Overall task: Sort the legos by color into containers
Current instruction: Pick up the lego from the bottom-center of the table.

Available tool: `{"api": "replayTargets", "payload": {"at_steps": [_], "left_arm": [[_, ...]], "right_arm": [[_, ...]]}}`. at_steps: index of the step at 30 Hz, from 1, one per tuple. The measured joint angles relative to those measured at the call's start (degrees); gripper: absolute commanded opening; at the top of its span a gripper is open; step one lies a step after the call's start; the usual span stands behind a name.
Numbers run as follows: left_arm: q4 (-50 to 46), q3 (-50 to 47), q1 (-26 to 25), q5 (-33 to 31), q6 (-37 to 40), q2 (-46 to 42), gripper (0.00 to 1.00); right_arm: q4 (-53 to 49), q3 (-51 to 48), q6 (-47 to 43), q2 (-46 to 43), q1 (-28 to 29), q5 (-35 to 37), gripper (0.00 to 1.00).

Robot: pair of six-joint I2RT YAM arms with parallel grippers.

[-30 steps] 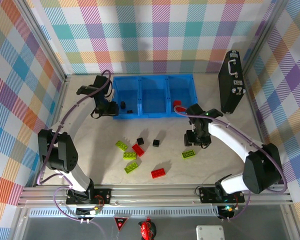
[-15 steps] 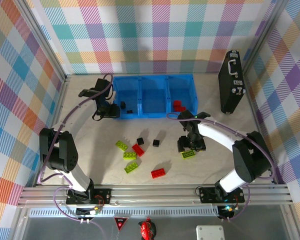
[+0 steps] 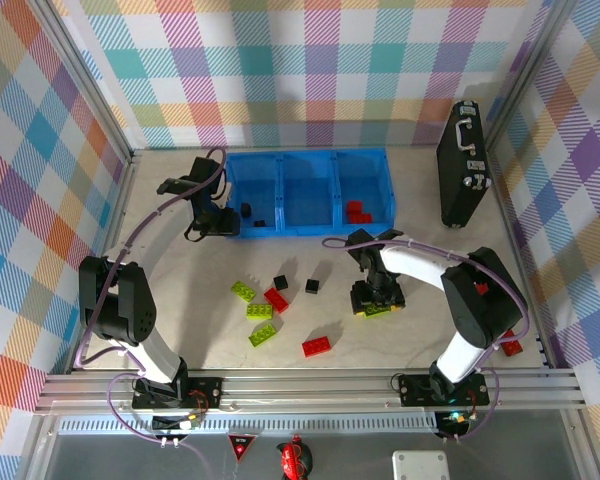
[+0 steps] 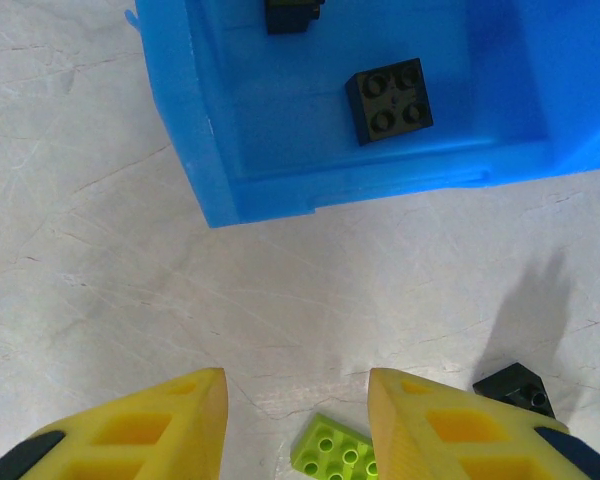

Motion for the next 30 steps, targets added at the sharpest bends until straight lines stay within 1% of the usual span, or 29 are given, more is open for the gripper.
{"api": "replayTargets", "payload": {"at_steps": [11, 18, 24, 30], "left_arm": [[0.0, -0.11, 0.0, -0.02, 0.02, 0.0, 0.41], [0.0, -0.22, 0.0, -0.02, 0.0, 0.0, 0.41], [0.0, -0.22, 0.0, 0.04, 0.0, 0.0, 0.41], [0.0, -0.22, 0.0, 1.11, 0.0, -0.13, 0.41]], "right_arm": [[-0.52, -0.02, 0.04, -1.25, 0.74, 0.46, 0.68], [-2.12, 1.01, 0.04, -1.68, 1.22, 1.07, 0.67], [-3.67, 6.54, -0.17, -0.59, 1.68, 1.42, 0.67], [-5.49, 16.87, -0.61, 5.33, 2.91, 1.95, 0.67]]}}
